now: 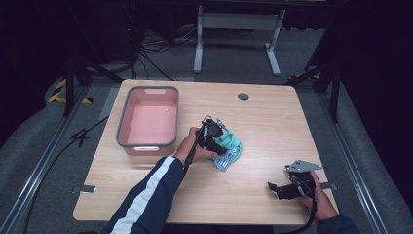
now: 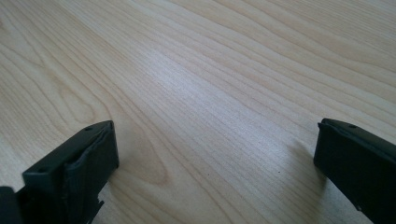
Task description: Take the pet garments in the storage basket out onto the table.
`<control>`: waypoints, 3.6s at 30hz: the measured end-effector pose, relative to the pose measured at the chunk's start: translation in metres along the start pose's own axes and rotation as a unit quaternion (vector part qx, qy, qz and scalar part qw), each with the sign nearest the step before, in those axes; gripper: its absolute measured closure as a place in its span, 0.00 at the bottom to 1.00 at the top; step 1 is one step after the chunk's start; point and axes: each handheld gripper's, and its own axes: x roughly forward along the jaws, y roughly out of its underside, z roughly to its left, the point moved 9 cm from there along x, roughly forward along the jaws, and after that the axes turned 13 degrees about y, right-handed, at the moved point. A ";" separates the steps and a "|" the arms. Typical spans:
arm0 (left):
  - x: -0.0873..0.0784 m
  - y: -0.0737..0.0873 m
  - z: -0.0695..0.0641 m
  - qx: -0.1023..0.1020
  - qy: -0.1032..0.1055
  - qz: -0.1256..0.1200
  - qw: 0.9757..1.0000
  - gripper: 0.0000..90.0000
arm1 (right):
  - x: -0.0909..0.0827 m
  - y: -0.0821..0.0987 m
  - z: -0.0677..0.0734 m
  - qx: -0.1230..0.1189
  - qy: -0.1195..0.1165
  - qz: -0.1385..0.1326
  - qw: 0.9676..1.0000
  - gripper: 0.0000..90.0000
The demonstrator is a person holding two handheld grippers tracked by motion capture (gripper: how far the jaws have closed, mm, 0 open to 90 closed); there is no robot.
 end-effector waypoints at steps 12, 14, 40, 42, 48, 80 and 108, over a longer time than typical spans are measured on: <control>-0.010 -0.004 -0.007 0.013 -0.005 -0.002 1.000 0.31 | 0.000 0.000 0.000 0.000 0.000 0.000 1.000 0.00; -0.013 -0.005 -0.008 0.018 -0.003 -0.008 1.000 0.30 | 0.000 0.000 0.000 0.000 0.000 0.000 1.000 0.00; -0.052 0.004 -0.038 0.072 -0.019 -0.018 0.997 0.26 | 0.000 0.000 0.000 -0.002 0.000 0.000 1.000 0.00; -0.058 0.010 -0.038 0.076 -0.024 -0.014 0.997 0.26 | 0.000 0.000 0.000 -0.002 0.000 0.000 1.000 0.00; -0.071 0.026 -0.041 0.092 -0.031 -0.008 0.995 0.25 | 0.000 0.000 0.000 -0.002 0.000 0.000 1.000 0.00; -0.108 0.120 -0.057 0.139 -0.057 0.036 0.988 0.26 | 0.000 0.000 0.000 -0.002 0.000 0.000 1.000 0.00; -0.137 0.226 -0.008 0.061 -0.101 0.030 0.993 0.22 | 0.000 0.000 0.000 -0.002 0.000 0.000 1.000 0.00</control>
